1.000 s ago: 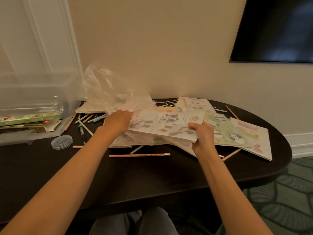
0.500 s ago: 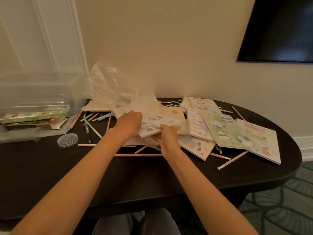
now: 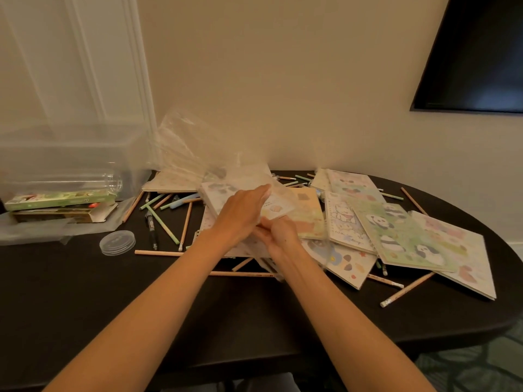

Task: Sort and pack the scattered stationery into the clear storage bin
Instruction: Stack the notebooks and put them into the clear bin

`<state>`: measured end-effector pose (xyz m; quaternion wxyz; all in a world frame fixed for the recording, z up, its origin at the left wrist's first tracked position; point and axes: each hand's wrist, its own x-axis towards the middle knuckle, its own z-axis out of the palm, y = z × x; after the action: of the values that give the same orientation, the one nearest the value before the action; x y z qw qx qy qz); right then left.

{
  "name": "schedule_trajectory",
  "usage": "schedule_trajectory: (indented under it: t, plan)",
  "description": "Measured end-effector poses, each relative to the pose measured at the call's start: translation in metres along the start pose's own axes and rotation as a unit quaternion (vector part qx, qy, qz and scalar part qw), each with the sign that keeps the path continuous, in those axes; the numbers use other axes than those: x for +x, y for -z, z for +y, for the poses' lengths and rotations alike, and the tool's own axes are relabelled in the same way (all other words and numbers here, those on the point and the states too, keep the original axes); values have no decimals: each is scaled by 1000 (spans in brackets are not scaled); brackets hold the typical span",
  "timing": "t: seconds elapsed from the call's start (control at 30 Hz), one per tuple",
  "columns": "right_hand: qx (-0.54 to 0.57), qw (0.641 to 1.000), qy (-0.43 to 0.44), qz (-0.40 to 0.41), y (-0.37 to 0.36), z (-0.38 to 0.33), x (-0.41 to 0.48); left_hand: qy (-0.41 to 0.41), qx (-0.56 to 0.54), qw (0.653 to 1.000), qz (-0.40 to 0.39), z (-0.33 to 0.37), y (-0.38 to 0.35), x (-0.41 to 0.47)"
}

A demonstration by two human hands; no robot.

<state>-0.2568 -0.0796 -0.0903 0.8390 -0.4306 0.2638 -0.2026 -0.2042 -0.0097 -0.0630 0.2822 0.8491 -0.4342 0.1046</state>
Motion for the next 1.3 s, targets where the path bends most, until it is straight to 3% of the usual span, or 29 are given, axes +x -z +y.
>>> schedule_trajectory:
  t: [0.13, 0.27, 0.43, 0.57, 0.67, 0.73, 0.83, 0.9, 0.97, 1.03, 1.07, 1.13, 1.2, 1.3]
  plan:
    - [-75, 996, 8, 37, -14, 8, 16, 6, -33, 999, -15, -12, -2, 0]
    - [-179, 984, -9, -8, -11, 2, 21, 12, -37, 998, -52, -20, -6, -1]
    - [-384, 923, -17, -6, 1, -10, 21, 57, -98, 988, -101, -17, -3, 2]
    - [-422, 905, 21, -43, 13, -14, 13, 144, -194, 952, -186, -5, 7, 7]
    - [-446, 892, -9, -76, 26, -37, -5, 170, -220, 922, -269, 2, 21, 10]
    - [-447, 887, -35, -112, 40, -62, -18, 187, -252, 924, -218, 14, 20, 23]
    - [-380, 915, -36, -130, 62, -98, -31, 227, -330, 914, -67, 46, 11, 46]
    - [-334, 940, 1, -66, 82, -116, -27, 228, -350, 907, -50, 68, -1, 57]
    - [-304, 951, 40, 53, 108, -130, -12, 215, -357, 904, -94, 89, -18, 64]
    - [-342, 919, 82, 180, 138, -140, 9, 213, -368, 893, -150, 111, -36, 66]
    - [-399, 882, 97, 229, 157, -144, 21, 219, -374, 884, -176, 121, -47, 67]
    - [-538, 794, 90, 268, 192, -151, 40, 241, -374, 867, -225, 138, -68, 68]
    - [-621, 731, 48, 278, 220, -155, 51, 270, -385, 842, -263, 151, -85, 69]
    - [-642, 708, -13, 293, 248, -158, 62, 324, -456, 781, -278, 163, -100, 71]
